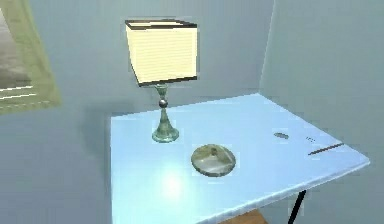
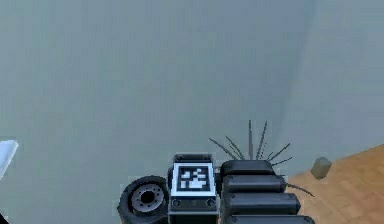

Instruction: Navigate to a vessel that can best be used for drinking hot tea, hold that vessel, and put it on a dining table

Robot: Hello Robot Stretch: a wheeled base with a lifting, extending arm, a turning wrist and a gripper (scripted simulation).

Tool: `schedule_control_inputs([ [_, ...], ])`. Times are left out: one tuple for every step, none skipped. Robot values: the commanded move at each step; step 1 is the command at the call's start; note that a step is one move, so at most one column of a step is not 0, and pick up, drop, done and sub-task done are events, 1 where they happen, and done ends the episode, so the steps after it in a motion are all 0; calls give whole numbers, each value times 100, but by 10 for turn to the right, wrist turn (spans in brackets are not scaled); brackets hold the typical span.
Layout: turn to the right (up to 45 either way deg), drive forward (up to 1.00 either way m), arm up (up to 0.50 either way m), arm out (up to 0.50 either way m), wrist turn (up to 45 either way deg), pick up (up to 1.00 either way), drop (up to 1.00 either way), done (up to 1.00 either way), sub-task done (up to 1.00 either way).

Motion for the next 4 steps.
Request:
schedule_control_inputs([
  [-90,0,0,0,0,0,0,0,0],
  [-450,0,0,0,0,0,0,0,0],
  [-30,0,0,0,0,0,0,0,0],
  [0,25,0,0,0,0,0,0,0],
])
